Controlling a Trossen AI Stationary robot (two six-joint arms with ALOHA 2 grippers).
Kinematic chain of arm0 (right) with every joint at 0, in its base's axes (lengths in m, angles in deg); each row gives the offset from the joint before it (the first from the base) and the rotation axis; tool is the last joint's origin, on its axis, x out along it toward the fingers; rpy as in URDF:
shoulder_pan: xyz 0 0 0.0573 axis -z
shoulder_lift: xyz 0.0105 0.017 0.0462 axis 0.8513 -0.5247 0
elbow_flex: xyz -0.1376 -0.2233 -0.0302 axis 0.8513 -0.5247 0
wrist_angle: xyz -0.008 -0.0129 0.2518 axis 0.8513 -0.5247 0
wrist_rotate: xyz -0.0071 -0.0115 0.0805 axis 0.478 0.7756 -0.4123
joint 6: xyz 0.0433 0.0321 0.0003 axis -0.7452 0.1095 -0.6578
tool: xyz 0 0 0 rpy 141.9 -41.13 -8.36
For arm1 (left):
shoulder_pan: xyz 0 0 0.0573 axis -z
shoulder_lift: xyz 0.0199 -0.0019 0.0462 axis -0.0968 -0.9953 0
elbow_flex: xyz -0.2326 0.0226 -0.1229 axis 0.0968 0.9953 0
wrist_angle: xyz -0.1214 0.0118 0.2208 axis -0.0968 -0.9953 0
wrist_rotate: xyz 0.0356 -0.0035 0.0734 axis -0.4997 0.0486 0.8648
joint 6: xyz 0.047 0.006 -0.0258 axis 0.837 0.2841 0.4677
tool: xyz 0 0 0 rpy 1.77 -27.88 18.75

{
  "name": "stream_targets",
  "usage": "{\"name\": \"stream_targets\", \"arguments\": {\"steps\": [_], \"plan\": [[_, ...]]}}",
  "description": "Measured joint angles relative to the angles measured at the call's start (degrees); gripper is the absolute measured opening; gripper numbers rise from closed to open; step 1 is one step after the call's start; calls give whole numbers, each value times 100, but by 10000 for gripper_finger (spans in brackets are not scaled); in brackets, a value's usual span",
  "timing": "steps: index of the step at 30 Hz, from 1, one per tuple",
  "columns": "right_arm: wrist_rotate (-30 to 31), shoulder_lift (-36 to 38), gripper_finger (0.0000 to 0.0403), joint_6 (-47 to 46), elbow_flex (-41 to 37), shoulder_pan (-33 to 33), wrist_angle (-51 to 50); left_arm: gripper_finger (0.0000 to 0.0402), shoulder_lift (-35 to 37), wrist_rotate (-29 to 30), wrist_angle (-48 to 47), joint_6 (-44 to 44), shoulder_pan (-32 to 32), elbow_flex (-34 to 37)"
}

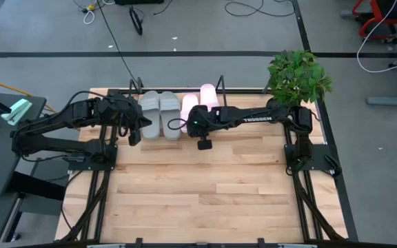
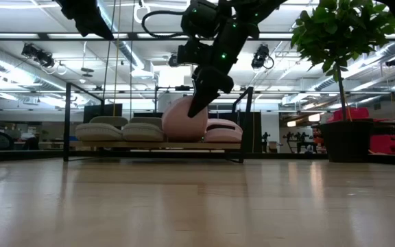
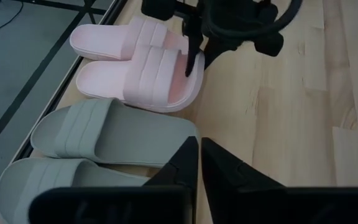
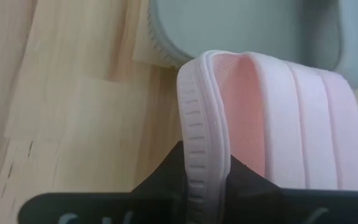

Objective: Pick and place slides into the shelf
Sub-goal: Put the pink slipper on the shelf

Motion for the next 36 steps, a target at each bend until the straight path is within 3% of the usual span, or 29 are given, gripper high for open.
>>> {"name": "stream_targets", "arguments": {"steps": [21, 26, 36], "plan": [[-633, -33, 58, -552, 0, 9, -24, 23, 0, 1, 2, -12, 0, -2], [-722, -215, 45, -548, 7, 23, -15, 23, 0, 0, 2, -109, -2, -1], [-489, -504, 63, -515, 9, 34, 39, 33, 0, 0, -57, -117, -2, -2]]}}
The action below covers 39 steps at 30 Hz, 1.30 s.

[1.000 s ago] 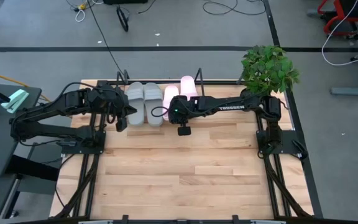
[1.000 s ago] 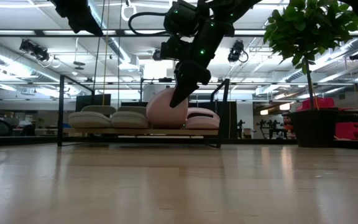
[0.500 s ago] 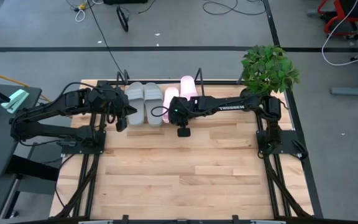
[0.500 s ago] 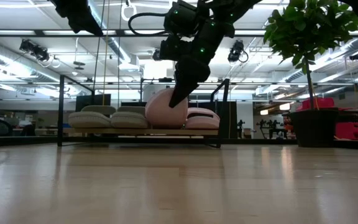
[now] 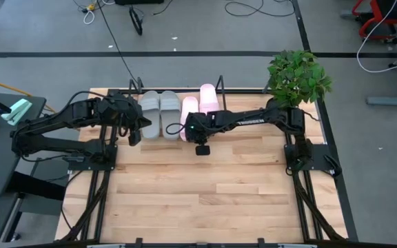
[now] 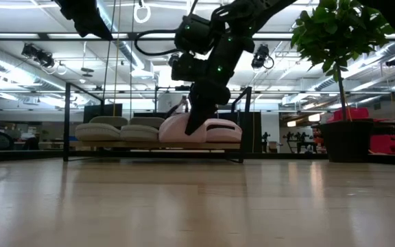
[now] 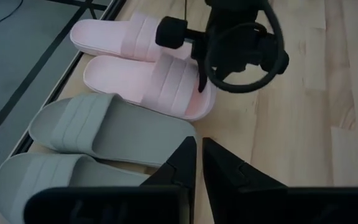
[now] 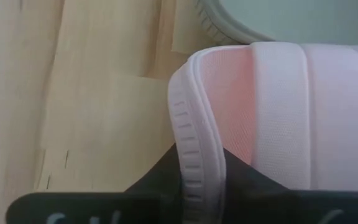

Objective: Pick and place slides into the shelf
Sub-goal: Put the pink slipper on the shelf

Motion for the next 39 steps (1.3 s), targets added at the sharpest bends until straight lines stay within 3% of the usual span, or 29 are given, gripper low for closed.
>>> {"name": "stream_targets", "arguments": {"steps": [7, 13, 29, 39], "plan": [[545, 114, 65, 264, -2, -30, 30, 21, 0, 1, -20, 9, 0, 0], [508, 117, 70, 298, -2, -26, 18, 26, 0, 0, -20, 14, 2, 0], [827, 117, 177, 470, -2, -2, 44, 21, 0, 0, -14, 14, 1, 0], [1017, 117, 204, 474, -2, 14, 178, 33, 0, 1, -11, 12, 0, 0]]}}
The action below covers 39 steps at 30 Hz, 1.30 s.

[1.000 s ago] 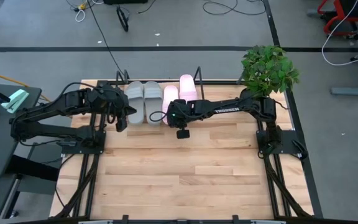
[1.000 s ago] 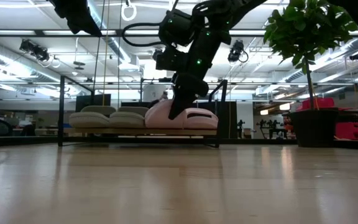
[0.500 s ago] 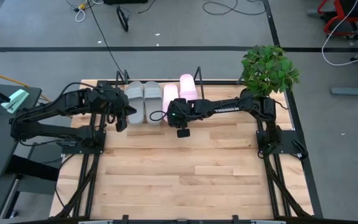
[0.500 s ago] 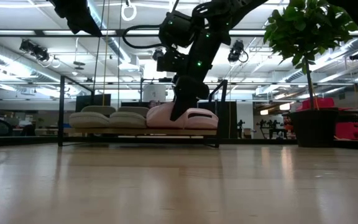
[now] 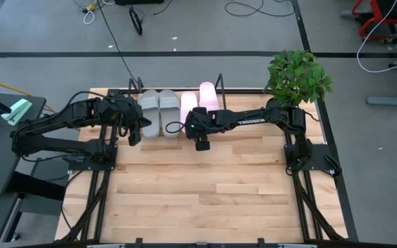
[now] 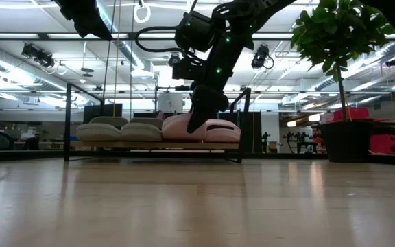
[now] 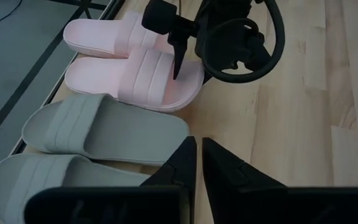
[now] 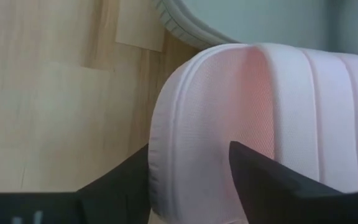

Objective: Pick and place slides into the shelf
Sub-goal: Put the pink slipper on the shelf

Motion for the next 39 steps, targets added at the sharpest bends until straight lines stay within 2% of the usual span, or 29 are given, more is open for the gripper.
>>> {"name": "stream_targets", "arguments": {"steps": [9, 13, 24, 28, 33, 39], "plan": [[-143, 0, 209, 102, 0, 13, 32, 26, 0, -1, -1, -2, 0, 0], [-358, 0, 222, 183, 0, 13, 38, 21, 0, -1, -2, -4, 2, 0], [-292, 0, 263, 348, 0, -25, 27, 34, 0, -1, -4, -7, 2, 0], [-218, 24, 261, 451, 1, -108, 26, 30, 0, -1, -4, -4, 2, 0], [359, 125, 246, 465, 50, -170, 11, 22, -2, -1, -4, 0, 2, 0], [24, 134, 221, 419, 256, -177, -259, 25, -2, -1, 9, 0, 0, 11]]}}
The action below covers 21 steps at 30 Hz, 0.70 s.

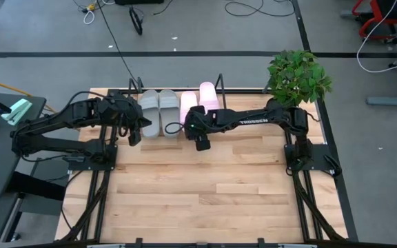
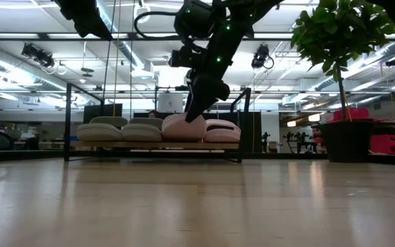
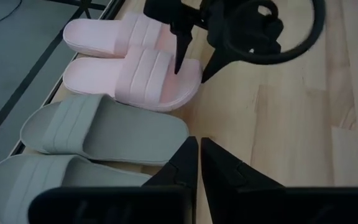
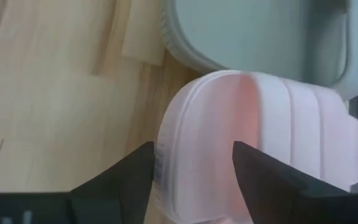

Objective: Pick and place slides into the shelf
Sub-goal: Put the pink slipper on the shelf

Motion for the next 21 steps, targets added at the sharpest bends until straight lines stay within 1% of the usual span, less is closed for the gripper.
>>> {"name": "stream_targets", "arguments": {"steps": [4, 10, 14, 17, 19, 21], "plan": [[-21, 2, 207, -16, 0, -54, 23, 33, 10, 0, 168, 4, 0, 339], [-21, 2, 201, 1, -2, -96, -17, 34, 4, 0, 342, 65, 0, 1016], [-26, 52, 189, -21, -2, -96, -51, 25, 6, 2, 535, 67, 0, 1077], [-95, 103, 158, -224, -2, -117, -163, 19, 22, 0, 736, 193, 0, 1079], [-474, 107, 124, -339, -2, -118, -172, 16, 50, 0, 785, 275, 0, 1079], [-917, 107, 78, -413, -4, -120, -252, 17, 50, 2, 860, 300, 0, 1079]]}}
